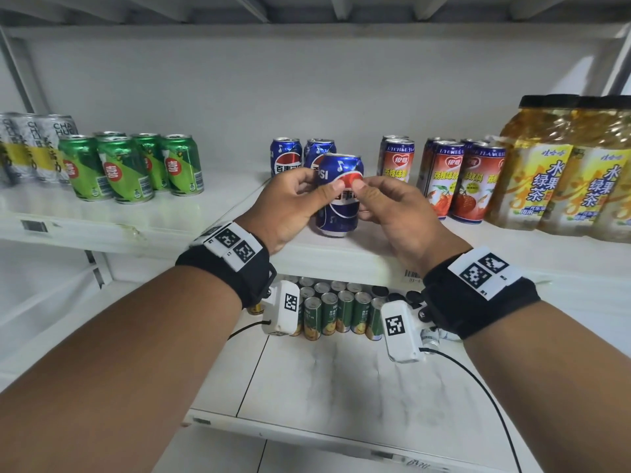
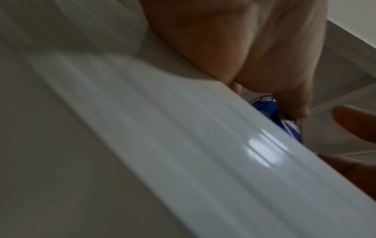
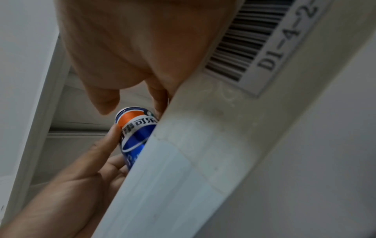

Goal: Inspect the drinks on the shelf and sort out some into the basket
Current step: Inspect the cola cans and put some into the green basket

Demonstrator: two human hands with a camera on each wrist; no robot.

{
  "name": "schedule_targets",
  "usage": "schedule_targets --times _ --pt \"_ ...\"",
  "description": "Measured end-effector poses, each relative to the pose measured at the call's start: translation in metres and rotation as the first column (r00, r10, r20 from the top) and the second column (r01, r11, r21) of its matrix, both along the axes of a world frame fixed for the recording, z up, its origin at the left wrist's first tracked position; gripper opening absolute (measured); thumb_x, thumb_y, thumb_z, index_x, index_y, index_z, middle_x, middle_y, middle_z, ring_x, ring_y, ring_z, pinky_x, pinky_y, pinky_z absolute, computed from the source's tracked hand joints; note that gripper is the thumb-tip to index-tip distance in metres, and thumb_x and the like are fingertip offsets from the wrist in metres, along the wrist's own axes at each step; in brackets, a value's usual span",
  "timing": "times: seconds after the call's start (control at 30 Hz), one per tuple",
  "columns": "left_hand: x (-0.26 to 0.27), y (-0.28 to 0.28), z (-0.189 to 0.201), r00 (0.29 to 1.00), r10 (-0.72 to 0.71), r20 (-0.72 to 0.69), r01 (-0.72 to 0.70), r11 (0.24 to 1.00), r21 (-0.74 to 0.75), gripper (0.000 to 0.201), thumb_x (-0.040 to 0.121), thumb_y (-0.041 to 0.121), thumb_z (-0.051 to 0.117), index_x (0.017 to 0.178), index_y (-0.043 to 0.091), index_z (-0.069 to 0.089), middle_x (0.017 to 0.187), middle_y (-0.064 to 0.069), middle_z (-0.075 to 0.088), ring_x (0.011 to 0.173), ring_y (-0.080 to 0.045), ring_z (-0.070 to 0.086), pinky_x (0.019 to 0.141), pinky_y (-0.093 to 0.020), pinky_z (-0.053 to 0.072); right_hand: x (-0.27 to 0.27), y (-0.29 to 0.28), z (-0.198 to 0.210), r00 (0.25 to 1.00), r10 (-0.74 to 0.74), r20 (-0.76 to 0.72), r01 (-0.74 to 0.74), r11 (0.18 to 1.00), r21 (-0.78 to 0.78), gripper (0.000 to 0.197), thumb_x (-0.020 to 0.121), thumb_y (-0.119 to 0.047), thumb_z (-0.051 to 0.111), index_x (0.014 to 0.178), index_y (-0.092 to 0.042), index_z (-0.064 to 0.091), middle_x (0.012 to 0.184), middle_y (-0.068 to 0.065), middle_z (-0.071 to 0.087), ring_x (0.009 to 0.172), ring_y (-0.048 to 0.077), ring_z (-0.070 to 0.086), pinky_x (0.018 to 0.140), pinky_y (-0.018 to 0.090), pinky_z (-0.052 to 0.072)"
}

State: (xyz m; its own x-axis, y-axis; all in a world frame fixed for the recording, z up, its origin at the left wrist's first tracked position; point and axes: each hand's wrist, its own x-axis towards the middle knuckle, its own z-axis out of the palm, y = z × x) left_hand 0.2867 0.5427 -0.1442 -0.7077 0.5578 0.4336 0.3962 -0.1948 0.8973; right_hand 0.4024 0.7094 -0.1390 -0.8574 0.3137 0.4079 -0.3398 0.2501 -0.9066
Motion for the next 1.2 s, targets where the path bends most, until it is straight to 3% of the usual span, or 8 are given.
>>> schedule_targets --times 0.13,0.23,0.37,0.6,0.73,0.93,1.07,1.2 --pt "0.000 0.002 0.000 0.997 0.038 0.060 -0.039 0.999 0.016 0.047 0.105 0.032 0.068 0.122 -0.011 0.066 0.116 -0.027 0.077 0.111 -0.045 0.076 0.100 -0.068 0.058 -0.001 -0.001 0.002 0.997 0.027 0.070 -0.028 1.000 0.008 0.025 0.099 -0.013 0.071 0.123 -0.010 0.069 0.116 0.011 0.076 0.092 0.014 0.074 0.085 0.028 0.059" --pt "0.002 0.001 0.002 0.997 0.016 0.075 -0.017 1.000 0.010 0.054 0.111 0.039 0.057 0.120 -0.012 0.069 0.116 -0.029 0.077 0.115 -0.047 0.074 0.108 -0.066 0.054 0.001 -0.006 0.004 0.993 0.046 0.112 -0.050 0.998 0.035 0.020 0.099 -0.015 0.070 0.118 -0.010 0.070 0.114 0.021 0.075 0.093 0.028 0.070 0.094 0.046 0.058" --pt "0.004 0.004 0.006 0.993 0.037 0.109 -0.035 0.999 -0.021 0.054 0.109 0.046 0.060 0.114 -0.006 0.075 0.111 -0.027 0.079 0.110 -0.045 0.076 0.105 -0.065 0.056 0.001 -0.007 0.003 0.991 0.057 0.120 -0.055 0.998 -0.027 0.037 0.100 -0.030 0.070 0.111 0.005 0.070 0.111 0.033 0.071 0.088 0.034 0.069 0.092 0.048 0.059" --pt "0.006 0.008 0.009 0.986 0.018 0.168 -0.001 0.995 -0.100 0.040 0.103 0.039 0.070 0.113 0.001 0.076 0.106 -0.024 0.080 0.102 -0.041 0.080 0.088 -0.061 0.065 0.004 -0.008 0.005 0.992 0.080 0.093 -0.066 0.987 -0.149 0.025 0.102 -0.017 0.066 0.080 -0.009 0.076 0.082 0.017 0.076 0.080 0.033 0.073 0.083 0.044 0.065" --pt "0.002 0.008 0.009 0.984 0.013 0.179 0.004 0.995 -0.099 0.038 0.106 0.040 0.064 0.111 0.005 0.077 0.107 -0.023 0.081 0.105 -0.042 0.078 0.087 -0.058 0.066 0.006 -0.007 0.004 0.989 0.106 0.105 -0.099 0.993 -0.065 0.027 0.095 -0.009 0.073 0.119 0.005 0.070 0.112 0.023 0.076 0.099 0.038 0.075 0.092 0.042 0.063" --pt "-0.003 0.007 0.003 0.989 -0.048 0.139 0.052 0.998 -0.022 0.035 0.102 0.031 0.070 0.112 -0.002 0.077 0.110 -0.024 0.080 0.107 -0.043 0.077 0.106 -0.060 0.058 0.006 -0.007 0.002 0.994 0.054 0.097 -0.055 0.998 0.010 0.041 0.088 -0.003 0.081 0.126 -0.001 0.067 0.124 0.035 0.066 0.113 0.049 0.068 0.102 0.054 0.057" --pt "-0.003 0.005 -0.001 0.989 -0.109 0.099 0.103 0.993 0.059 0.042 0.089 0.025 0.078 0.118 -0.005 0.073 0.113 -0.027 0.078 0.102 -0.037 0.077 0.100 -0.054 0.062 0.008 -0.006 0.003 0.997 0.024 0.068 -0.024 1.000 -0.003 0.037 0.090 -0.001 0.078 0.125 0.000 0.066 0.120 0.030 0.069 0.093 0.027 0.070 0.094 0.044 0.062" --pt "-0.002 0.002 -0.002 0.989 -0.147 0.019 0.146 0.989 0.016 0.044 0.090 0.012 0.086 0.129 0.000 0.068 0.118 -0.019 0.080 0.113 -0.035 0.078 0.099 -0.050 0.063 0.010 -0.006 0.003 0.999 -0.025 0.038 0.026 0.999 -0.037 0.018 0.097 -0.017 0.073 0.109 -0.004 0.069 0.091 0.002 0.075 0.073 0.007 0.069 0.071 0.023 0.057"
